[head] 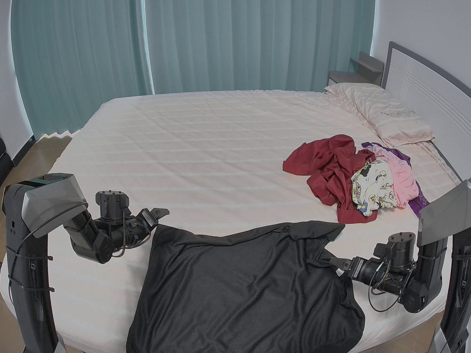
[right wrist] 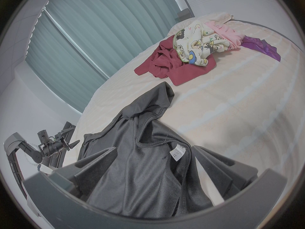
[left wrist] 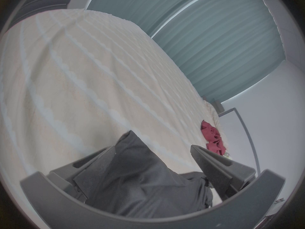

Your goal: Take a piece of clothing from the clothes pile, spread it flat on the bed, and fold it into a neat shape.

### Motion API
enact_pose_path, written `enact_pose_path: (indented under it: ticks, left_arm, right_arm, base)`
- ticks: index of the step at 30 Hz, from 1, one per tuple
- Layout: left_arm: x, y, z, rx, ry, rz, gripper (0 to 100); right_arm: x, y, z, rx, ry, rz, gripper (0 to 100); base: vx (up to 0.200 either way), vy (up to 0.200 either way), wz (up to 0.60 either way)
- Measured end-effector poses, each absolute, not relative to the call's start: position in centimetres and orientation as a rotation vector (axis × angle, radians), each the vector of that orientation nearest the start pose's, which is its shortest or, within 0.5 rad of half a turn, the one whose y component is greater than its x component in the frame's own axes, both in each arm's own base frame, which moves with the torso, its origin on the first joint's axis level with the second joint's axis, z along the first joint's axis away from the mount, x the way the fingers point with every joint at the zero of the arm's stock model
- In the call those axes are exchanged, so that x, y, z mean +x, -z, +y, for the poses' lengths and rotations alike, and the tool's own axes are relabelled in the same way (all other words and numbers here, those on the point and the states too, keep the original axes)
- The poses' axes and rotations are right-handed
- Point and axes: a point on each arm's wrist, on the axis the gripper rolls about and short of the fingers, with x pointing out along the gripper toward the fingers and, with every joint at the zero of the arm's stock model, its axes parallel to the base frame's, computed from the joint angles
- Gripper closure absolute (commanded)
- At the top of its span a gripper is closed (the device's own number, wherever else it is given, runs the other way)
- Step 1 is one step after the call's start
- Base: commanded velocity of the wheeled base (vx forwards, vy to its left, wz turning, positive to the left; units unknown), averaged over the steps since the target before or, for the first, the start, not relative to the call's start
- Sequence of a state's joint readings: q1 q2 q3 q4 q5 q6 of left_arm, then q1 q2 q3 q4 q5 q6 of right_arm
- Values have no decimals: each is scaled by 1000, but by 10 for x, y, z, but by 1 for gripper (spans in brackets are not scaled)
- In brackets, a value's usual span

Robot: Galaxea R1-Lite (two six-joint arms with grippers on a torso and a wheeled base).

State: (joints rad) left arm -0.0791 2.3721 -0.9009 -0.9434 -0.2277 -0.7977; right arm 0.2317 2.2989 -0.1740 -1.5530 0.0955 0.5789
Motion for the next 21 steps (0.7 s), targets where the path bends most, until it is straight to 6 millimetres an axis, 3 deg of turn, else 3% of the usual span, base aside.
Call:
enact_pose_path:
  ticks: [5, 11, 12, 17, 21]
  left_arm:
    - [415, 15, -39, -748, 47, 607, 0]
    - [418, 33, -46, -689, 36, 658, 0]
    - [417, 36, -46, -668, 39, 669, 100]
    - [416, 46, -48, -572, 50, 693, 100]
    - [418, 45, -48, -630, 35, 661, 100]
  right_arm:
    - [250, 17, 62, 520, -148, 640, 0]
    - [250, 16, 64, 519, -157, 636, 0]
    - [251, 16, 64, 518, -159, 635, 0]
    - [252, 14, 66, 515, -170, 623, 0]
    - [263, 11, 69, 518, -179, 583, 0]
  base:
    - [0, 0, 0]
    - [0, 0, 0]
    - [0, 0, 0]
    - [0, 0, 0]
    - [0, 0, 0]
